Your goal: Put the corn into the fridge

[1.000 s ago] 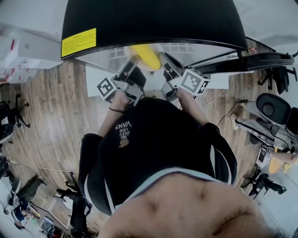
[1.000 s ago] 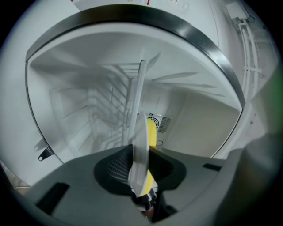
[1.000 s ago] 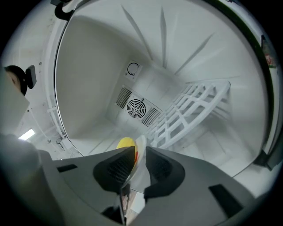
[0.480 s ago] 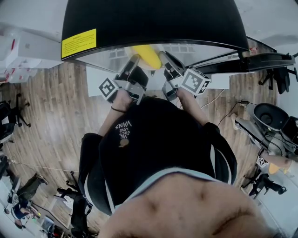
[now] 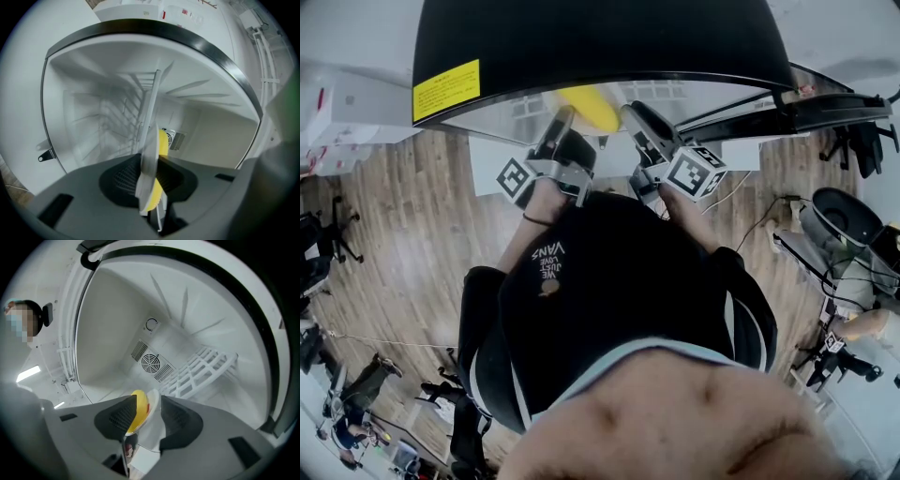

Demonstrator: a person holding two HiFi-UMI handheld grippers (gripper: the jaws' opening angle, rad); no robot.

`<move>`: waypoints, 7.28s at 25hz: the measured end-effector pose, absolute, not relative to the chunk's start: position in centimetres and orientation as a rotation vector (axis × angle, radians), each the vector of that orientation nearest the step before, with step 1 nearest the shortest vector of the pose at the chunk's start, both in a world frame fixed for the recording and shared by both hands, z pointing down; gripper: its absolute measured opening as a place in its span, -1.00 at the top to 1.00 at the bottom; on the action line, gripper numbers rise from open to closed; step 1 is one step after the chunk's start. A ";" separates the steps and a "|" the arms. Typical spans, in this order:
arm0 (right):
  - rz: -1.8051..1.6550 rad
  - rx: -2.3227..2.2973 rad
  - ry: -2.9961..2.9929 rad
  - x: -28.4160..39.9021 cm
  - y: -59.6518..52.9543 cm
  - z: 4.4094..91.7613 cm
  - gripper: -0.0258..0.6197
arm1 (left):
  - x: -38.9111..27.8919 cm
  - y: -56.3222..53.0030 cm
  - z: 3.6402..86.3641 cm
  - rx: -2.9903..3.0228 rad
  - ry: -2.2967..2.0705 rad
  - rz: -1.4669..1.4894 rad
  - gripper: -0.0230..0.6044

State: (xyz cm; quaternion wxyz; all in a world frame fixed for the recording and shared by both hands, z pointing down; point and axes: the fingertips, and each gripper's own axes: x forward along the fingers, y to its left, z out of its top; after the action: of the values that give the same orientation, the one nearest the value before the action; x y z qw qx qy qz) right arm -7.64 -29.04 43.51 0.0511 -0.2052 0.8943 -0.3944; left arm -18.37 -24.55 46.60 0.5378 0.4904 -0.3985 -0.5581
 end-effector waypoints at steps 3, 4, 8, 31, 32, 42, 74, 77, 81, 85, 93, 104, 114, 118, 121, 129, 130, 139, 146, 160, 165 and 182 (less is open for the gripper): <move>-1.075 -0.631 2.776 -7.3 -28.6 42.7 0.39 | -18.4 -24.5 46.6 1.163 -0.955 -1.333 0.68; -1.024 -0.634 2.804 -7.3 -28.3 42.5 0.38 | -18.4 -24.5 46.7 1.163 -0.957 -1.333 0.68; -0.876 -0.647 2.891 -7.3 -27.3 42.2 0.37 | -18.5 -24.6 46.7 1.168 -0.952 -1.334 0.68; -0.181 -0.747 3.247 -9.4 -24.1 44.5 -0.01 | -18.5 -24.6 46.7 1.188 -0.947 -1.340 0.68; -0.182 -0.749 3.246 -9.5 -24.1 44.5 -0.01 | -18.4 -24.6 46.7 1.189 -0.947 -1.340 0.68; -0.090 -0.761 3.250 -10.2 -24.1 44.6 -0.01 | -18.6 -24.5 46.6 1.185 -0.934 -1.349 0.68; -0.131 -0.831 3.267 -11.4 -24.7 45.0 -0.02 | -18.6 -24.2 45.7 1.269 -0.878 -1.367 0.41; -0.117 -0.867 3.261 -11.5 -25.7 45.2 -0.02 | -18.1 -24.0 45.7 1.281 -0.849 -1.363 0.41; -0.103 -0.878 3.266 -11.8 -26.4 45.1 -0.02 | -18.0 -23.8 45.7 1.277 -0.837 -1.366 0.41; -0.113 -0.878 3.265 -12.2 -26.6 45.2 -0.02 | -18.8 -23.8 45.7 1.277 -0.848 -1.378 0.41; -0.105 -0.890 3.275 -12.6 -27.0 45.4 -0.02 | -19.3 -23.7 45.7 1.271 -0.846 -1.388 0.41; -0.109 -0.879 3.280 -13.2 -27.6 45.5 -0.02 | -19.4 -24.0 45.9 1.271 -0.840 -1.382 0.41; -0.105 -0.886 3.282 -13.7 -28.2 45.5 -0.02 | -19.6 -23.8 46.0 1.273 -0.834 -1.382 0.41; -0.099 -0.880 3.289 -13.9 -28.6 45.5 -0.02 | -19.5 -23.9 46.0 1.271 -0.832 -1.382 0.41; -0.093 -0.887 3.289 -13.9 -28.9 45.3 -0.02 | -19.4 -23.9 45.8 1.270 -0.830 -1.383 0.41; -0.098 -0.894 3.287 -14.2 -29.3 45.3 -0.02 | -19.6 -23.8 45.9 1.271 -0.829 -1.381 0.41; -0.098 -0.892 3.287 -14.2 -29.3 45.3 -0.02 | -19.6 -23.8 45.9 1.270 -0.829 -1.381 0.41; -0.103 -0.899 3.295 -14.0 -29.3 45.5 -0.02 | -19.6 -23.6 46.1 1.262 -0.848 -1.377 0.41; -0.137 -0.886 3.299 -14.3 -29.1 45.5 -0.02 | -20.0 -23.5 46.0 1.312 -0.903 -1.341 0.41; -0.148 -0.914 3.267 -13.0 -28.7 44.7 -0.02 | -20.2 -23.3 43.4 1.658 -1.164 -1.131 0.41; -0.168 -0.914 3.254 -12.2 -28.6 44.8 -0.01 | -19.7 -23.1 43.1 1.783 -1.276 -1.009 0.43; -0.212 -0.905 3.242 -9.6 -27.4 45.1 -0.01 | -17.8 -21.8 44.4 2.006 -1.541 -0.674 0.44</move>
State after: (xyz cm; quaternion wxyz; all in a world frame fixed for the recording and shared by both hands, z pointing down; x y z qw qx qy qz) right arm -9.62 -27.36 45.13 -0.1151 -0.2665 0.9549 -0.0624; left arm -17.80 -21.81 44.41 0.2590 0.7401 -0.5686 -0.2488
